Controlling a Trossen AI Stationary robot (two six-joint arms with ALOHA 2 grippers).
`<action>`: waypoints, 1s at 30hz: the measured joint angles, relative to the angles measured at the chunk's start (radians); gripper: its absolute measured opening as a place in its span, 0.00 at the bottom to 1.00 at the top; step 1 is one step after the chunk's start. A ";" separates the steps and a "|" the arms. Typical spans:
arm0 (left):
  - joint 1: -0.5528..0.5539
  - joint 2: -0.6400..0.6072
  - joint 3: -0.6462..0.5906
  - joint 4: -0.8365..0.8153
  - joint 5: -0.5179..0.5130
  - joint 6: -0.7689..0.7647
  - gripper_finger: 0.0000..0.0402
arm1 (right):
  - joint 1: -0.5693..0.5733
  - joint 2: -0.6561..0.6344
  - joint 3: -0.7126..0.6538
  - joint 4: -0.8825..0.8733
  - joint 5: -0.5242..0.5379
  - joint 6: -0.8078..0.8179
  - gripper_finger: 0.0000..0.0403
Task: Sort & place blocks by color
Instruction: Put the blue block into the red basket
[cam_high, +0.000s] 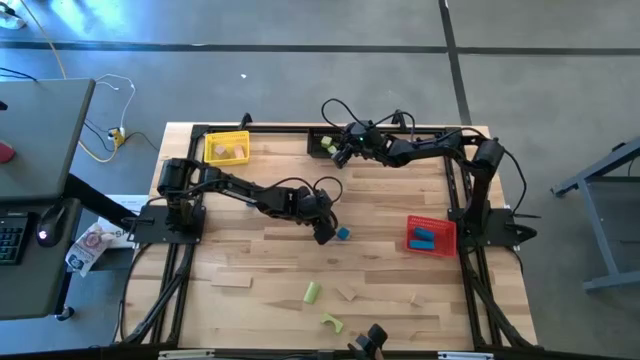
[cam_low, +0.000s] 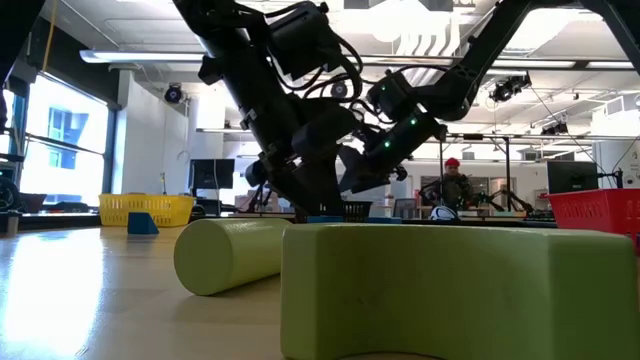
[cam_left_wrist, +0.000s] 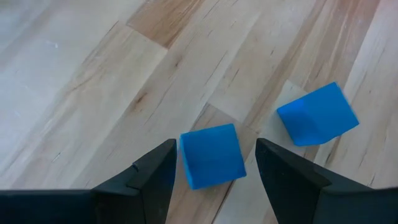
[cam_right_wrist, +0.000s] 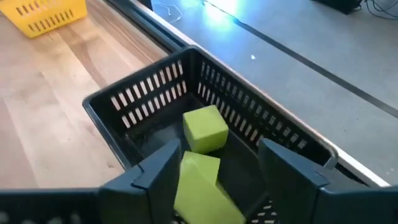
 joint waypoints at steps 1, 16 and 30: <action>0.000 0.000 0.000 -0.008 0.000 0.000 0.51 | 0.000 -0.007 0.000 0.000 -0.002 0.000 0.52; -0.001 0.000 0.000 -0.049 -0.075 0.052 0.51 | 0.006 -0.272 0.000 -0.246 -0.009 0.000 0.56; 0.008 0.019 0.000 -0.023 -0.078 0.155 0.46 | 0.130 -0.566 0.000 -0.527 -0.008 0.019 0.56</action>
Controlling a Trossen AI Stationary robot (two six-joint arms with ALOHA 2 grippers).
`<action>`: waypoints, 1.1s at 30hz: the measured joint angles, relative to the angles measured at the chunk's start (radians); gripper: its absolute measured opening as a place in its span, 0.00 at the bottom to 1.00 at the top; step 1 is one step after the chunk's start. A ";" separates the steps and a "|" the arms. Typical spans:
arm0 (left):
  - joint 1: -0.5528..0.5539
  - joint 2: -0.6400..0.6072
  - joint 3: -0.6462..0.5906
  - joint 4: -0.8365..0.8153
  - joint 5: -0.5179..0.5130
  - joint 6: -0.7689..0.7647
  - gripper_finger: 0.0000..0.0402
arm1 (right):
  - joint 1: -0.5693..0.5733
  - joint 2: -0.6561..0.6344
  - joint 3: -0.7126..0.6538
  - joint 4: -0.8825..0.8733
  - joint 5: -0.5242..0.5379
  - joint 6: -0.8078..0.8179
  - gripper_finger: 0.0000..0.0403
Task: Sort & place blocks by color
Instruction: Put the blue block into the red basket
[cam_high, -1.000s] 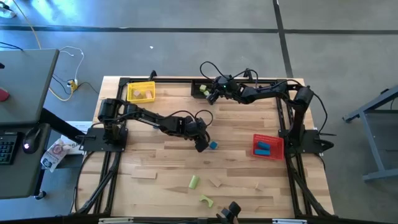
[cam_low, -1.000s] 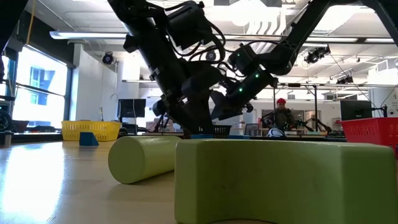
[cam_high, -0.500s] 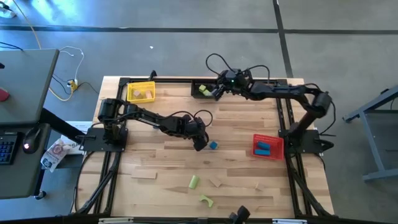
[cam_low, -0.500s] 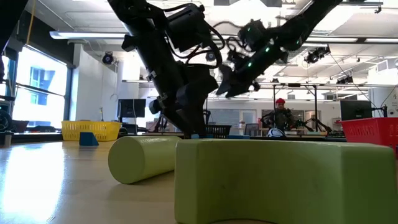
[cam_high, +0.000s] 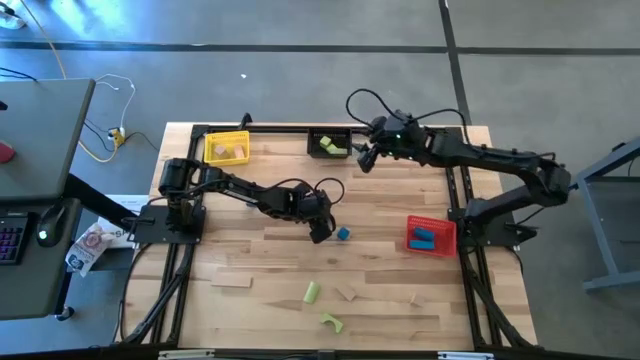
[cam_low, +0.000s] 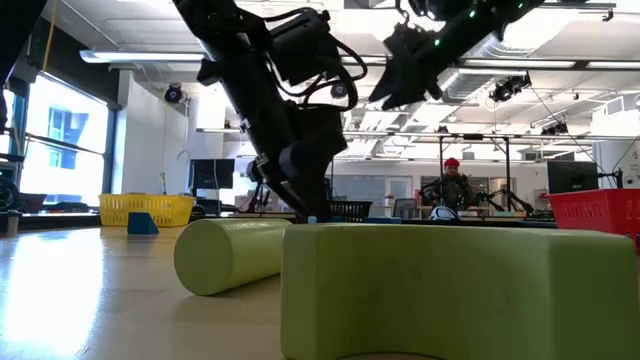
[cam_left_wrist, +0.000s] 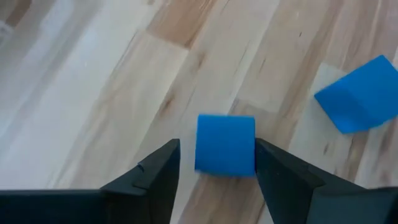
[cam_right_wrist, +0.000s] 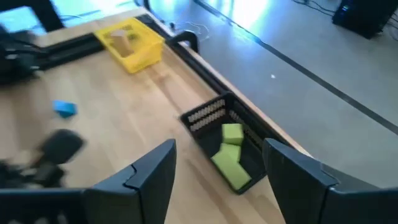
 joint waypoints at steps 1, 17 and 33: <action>0.001 0.007 0.000 0.007 0.001 0.002 0.44 | 0.012 -0.013 0.000 -0.012 -0.001 0.000 0.56; 0.007 -0.003 -0.001 0.017 0.061 0.066 0.25 | 0.216 -0.044 0.000 -0.207 -0.009 0.036 0.56; 0.059 -0.251 -0.001 0.029 0.211 0.200 0.26 | 0.468 -0.044 0.000 -0.235 0.147 -0.191 0.56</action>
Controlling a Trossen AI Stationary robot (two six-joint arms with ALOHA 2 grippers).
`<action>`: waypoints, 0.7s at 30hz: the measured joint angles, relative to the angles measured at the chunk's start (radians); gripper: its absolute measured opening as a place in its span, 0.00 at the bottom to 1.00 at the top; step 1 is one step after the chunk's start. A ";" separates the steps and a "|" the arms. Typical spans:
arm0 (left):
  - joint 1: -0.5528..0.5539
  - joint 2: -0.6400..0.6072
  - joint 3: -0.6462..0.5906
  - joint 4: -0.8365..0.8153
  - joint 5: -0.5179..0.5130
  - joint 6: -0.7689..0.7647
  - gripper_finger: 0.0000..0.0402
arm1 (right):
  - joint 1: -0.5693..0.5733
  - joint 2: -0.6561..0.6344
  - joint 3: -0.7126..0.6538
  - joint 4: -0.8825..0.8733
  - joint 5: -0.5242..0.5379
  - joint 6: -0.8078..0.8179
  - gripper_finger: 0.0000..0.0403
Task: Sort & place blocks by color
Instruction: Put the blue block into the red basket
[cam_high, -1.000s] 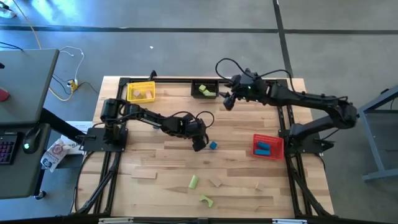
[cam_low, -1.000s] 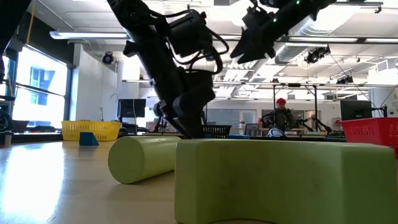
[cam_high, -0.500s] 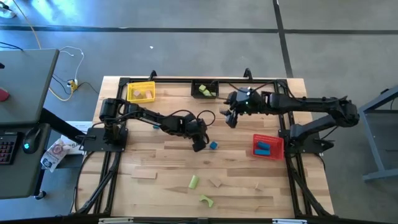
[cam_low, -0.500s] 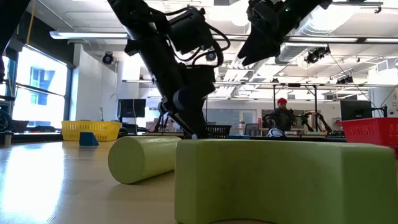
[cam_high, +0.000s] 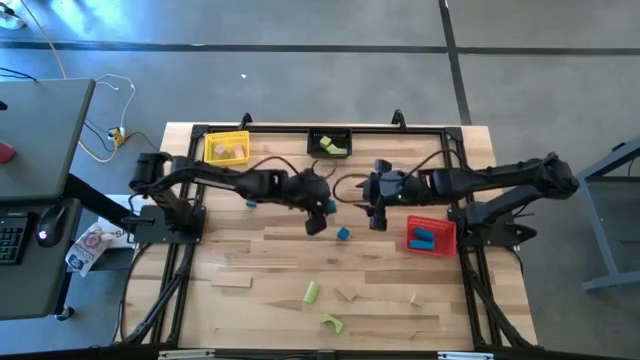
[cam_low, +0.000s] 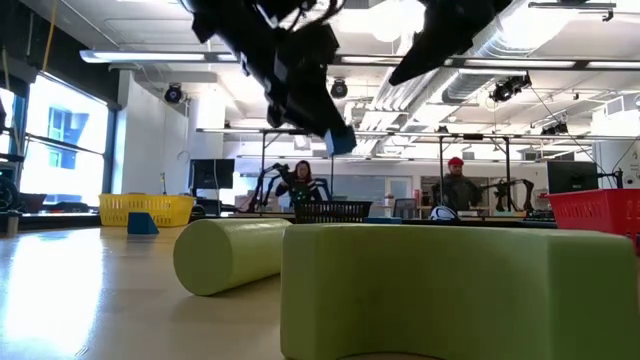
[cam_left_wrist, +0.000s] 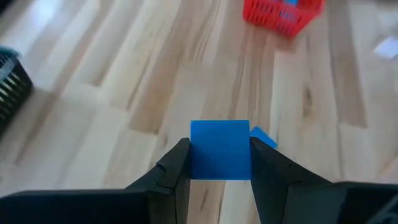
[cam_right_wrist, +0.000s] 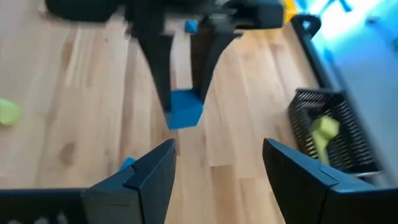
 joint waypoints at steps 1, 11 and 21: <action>0.008 -0.015 0.000 0.004 0.010 0.003 0.26 | 0.012 0.000 0.000 0.005 0.028 -0.021 0.56; 0.105 -0.111 0.000 0.124 0.178 -0.021 0.26 | 0.118 0.000 0.000 0.120 0.215 -0.181 0.56; 0.163 -0.115 0.000 0.316 0.331 -0.113 0.26 | 0.160 0.000 0.000 0.175 0.412 -0.282 0.56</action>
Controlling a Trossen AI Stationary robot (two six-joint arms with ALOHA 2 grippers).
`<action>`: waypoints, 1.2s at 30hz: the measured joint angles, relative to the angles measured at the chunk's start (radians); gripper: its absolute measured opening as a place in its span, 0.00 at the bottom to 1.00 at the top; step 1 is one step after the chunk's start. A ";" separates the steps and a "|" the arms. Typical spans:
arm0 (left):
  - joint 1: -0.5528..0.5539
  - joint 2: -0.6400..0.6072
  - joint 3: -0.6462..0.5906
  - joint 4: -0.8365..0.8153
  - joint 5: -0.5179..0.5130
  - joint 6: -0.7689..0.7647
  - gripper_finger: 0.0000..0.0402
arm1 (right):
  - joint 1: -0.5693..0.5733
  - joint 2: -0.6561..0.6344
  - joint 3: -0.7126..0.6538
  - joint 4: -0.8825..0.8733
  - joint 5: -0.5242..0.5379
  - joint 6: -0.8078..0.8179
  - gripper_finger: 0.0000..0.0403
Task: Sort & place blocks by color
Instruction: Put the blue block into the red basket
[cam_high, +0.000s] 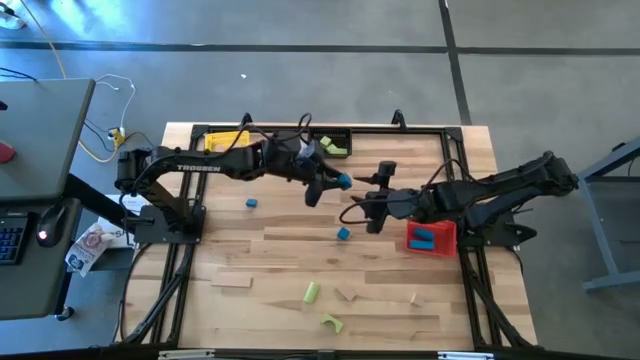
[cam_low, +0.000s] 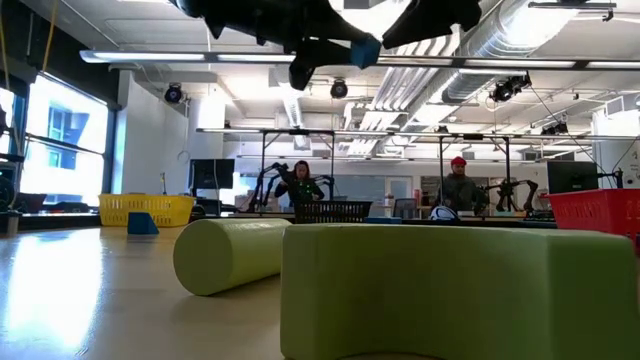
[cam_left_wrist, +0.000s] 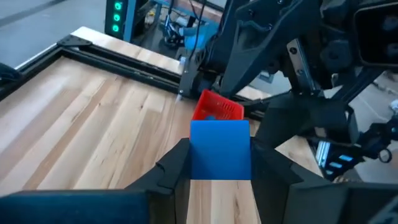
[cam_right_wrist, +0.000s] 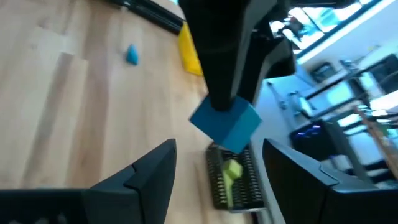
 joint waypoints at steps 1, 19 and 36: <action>0.001 0.000 0.000 0.010 -0.001 -0.008 0.26 | 0.001 0.000 0.000 0.007 0.012 -0.004 0.56; -0.014 0.000 0.000 0.239 -0.066 -0.104 0.27 | -0.007 0.010 0.000 0.236 0.149 -0.128 0.56; -0.018 0.001 0.000 0.225 -0.072 -0.103 0.29 | -0.025 0.073 0.000 0.320 0.237 -0.196 0.26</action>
